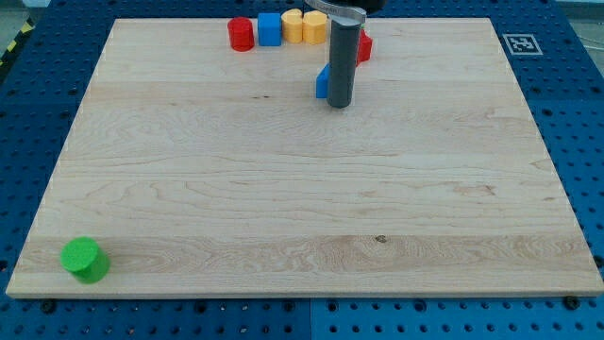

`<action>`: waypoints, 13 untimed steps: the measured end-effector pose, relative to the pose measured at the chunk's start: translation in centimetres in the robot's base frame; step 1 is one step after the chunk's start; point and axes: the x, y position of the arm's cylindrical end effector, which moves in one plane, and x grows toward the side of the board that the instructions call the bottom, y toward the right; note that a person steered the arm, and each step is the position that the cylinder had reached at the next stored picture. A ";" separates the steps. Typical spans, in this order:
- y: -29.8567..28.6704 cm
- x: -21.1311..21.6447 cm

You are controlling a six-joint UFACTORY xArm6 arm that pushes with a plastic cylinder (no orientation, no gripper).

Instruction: Slightly move the blue triangle into yellow hexagon

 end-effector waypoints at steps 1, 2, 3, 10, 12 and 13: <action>-0.6 0.0; -0.6 0.0; -0.6 -1.9; -0.6 -7.9; -1.0 -7.0; -1.6 -4.4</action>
